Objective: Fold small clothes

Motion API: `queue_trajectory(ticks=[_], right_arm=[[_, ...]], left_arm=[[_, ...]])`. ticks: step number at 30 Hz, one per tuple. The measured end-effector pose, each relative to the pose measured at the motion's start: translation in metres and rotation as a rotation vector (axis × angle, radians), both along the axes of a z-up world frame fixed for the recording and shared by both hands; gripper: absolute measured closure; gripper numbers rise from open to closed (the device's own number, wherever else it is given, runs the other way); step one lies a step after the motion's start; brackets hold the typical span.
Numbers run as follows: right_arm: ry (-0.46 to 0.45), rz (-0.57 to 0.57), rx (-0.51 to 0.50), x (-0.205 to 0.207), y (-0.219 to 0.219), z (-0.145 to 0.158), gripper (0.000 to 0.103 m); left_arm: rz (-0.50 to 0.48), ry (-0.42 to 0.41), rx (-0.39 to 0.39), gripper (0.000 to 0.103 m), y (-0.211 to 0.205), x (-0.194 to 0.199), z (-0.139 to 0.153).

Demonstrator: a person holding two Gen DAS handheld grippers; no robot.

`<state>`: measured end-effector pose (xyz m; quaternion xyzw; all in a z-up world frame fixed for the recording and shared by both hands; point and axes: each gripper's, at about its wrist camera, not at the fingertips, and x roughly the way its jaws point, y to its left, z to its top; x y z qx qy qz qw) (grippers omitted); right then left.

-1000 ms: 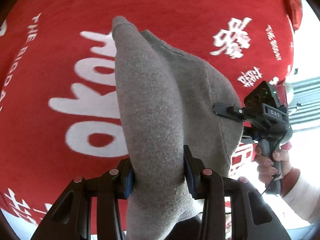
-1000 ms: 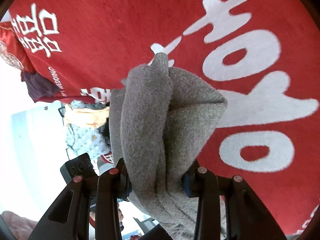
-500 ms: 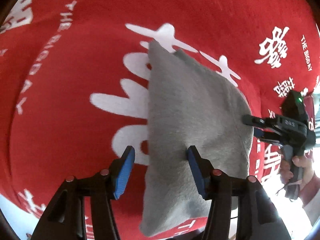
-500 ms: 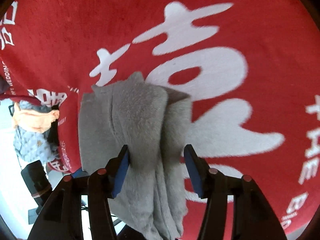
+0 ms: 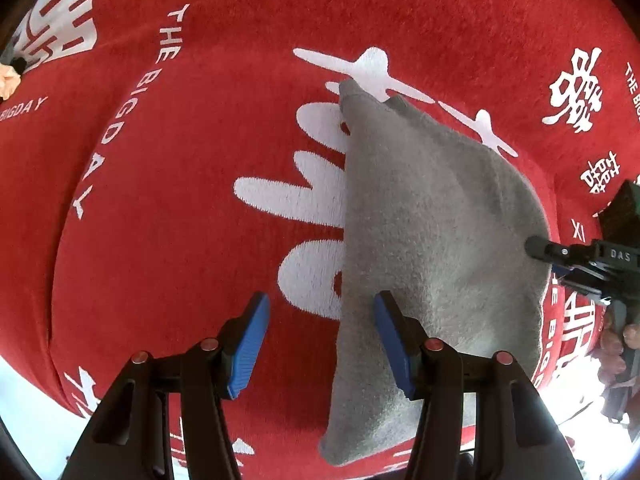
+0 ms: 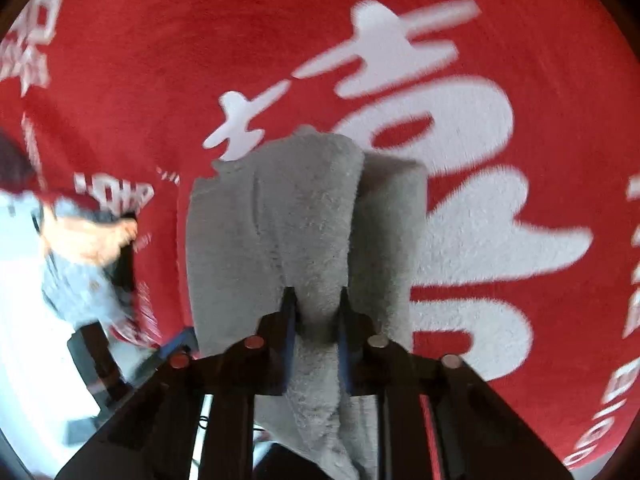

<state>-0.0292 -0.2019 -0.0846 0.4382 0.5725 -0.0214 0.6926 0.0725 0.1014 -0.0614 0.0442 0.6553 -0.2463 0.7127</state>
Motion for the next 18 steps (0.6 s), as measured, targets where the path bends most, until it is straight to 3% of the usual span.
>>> queue_trajectory(ticks=[2, 4, 8, 15, 18], right_arm=[[0.015, 0.074, -0.108, 0.003, 0.000, 0.011, 0.095], [0.060, 0.132, -0.166, 0.006, -0.003, 0.003, 0.095], [0.101, 0.169, -0.202, 0.008, -0.005, -0.017, 0.093], [0.079, 0.094, -0.143, -0.017, -0.009, 0.009, 0.092], [0.009, 0.112, -0.095, -0.032, 0.004, 0.031, 0.092]], left_arm=[[-0.016, -0.004, -0.005, 0.047, -0.002, -0.003, 0.001], [-0.037, -0.015, 0.004, 0.047, -0.007, -0.008, -0.001], [-0.053, -0.061, 0.058, 0.037, -0.016, -0.017, -0.006], [-0.075, -0.064, 0.047, 0.037, -0.007, -0.018, 0.012], [-0.128, -0.082, 0.030, 0.037, -0.008, -0.025, 0.023]])
